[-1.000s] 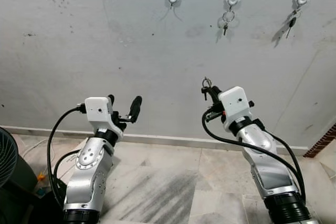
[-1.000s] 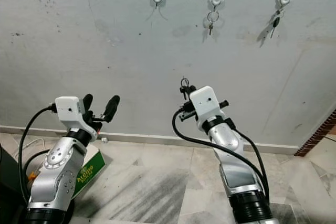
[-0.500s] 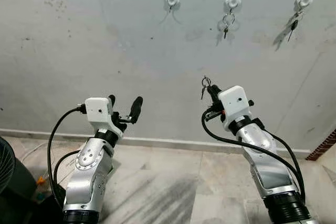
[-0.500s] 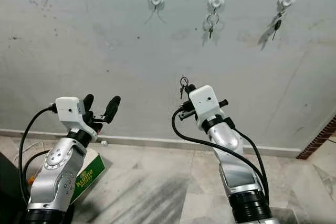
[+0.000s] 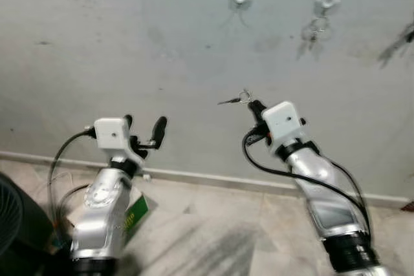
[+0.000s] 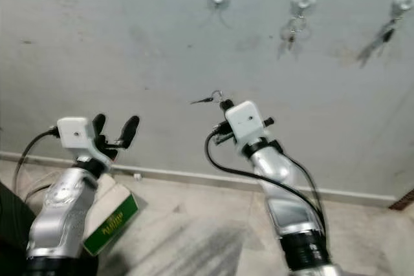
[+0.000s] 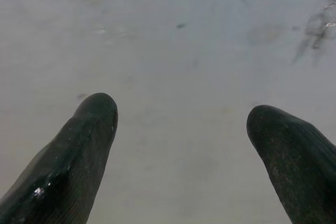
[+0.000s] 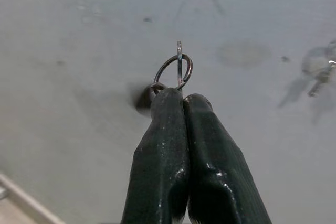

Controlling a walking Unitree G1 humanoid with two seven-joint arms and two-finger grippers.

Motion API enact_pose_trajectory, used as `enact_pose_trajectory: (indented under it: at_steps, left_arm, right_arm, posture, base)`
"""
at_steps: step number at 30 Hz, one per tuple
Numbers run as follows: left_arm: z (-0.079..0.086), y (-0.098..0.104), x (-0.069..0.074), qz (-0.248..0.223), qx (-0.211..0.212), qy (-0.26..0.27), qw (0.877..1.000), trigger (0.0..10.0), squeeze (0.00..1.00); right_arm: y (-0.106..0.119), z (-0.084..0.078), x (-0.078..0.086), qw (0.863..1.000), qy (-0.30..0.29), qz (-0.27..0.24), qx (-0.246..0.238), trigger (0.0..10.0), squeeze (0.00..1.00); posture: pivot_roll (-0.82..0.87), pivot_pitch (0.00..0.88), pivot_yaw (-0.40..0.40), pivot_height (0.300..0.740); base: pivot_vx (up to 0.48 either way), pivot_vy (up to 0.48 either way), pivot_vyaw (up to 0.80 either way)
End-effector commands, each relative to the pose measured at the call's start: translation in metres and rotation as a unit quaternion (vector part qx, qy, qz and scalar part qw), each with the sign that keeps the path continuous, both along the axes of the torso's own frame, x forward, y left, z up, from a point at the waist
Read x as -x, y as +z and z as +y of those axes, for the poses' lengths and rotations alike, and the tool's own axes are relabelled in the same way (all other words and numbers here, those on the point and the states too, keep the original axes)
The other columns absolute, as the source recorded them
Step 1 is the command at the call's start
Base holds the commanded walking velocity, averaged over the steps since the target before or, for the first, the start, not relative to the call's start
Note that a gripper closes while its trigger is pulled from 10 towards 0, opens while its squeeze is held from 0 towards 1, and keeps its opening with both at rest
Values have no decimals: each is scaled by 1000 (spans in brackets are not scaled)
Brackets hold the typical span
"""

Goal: Hang keys on a hook

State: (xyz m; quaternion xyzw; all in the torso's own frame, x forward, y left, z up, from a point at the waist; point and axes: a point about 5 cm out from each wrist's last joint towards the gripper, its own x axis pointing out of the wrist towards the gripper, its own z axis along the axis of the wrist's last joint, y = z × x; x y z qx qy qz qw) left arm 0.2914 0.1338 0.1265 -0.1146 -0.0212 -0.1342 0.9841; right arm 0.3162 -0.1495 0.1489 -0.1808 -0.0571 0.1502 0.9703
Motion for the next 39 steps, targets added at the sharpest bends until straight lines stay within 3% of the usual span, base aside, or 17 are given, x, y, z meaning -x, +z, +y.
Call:
enact_pose_trajectory:
  at_steps: [1,11,22,39]
  left_arm:
    - [15,4,0,-8,-11,20,1000,10000,0]
    - [14,0,0,3,-8,23,1000,10000,0]
    - [11,2,0,0,-2,16,1000,10000,0]
    - [11,1,-2,3,-2,17,1000,10000,0]
  right_arm:
    - [11,15,-1,999,24,-22,-6,10000,0]
    - [12,14,-1,999,22,-26,-5,10000,0]
    - [12,14,-1,999,20,-25,-3,10000,0]
    - [11,11,-2,1000,19,-24,1,10000,0]
  posture:
    - [10,0,45,740]
    - [8,0,44,740]
    - [6,0,45,740]
    - [3,0,44,740]
  base:
    - [352,300,0]
    - [347,235,0]
    - [0,0,0]
    - [0,-373,0]
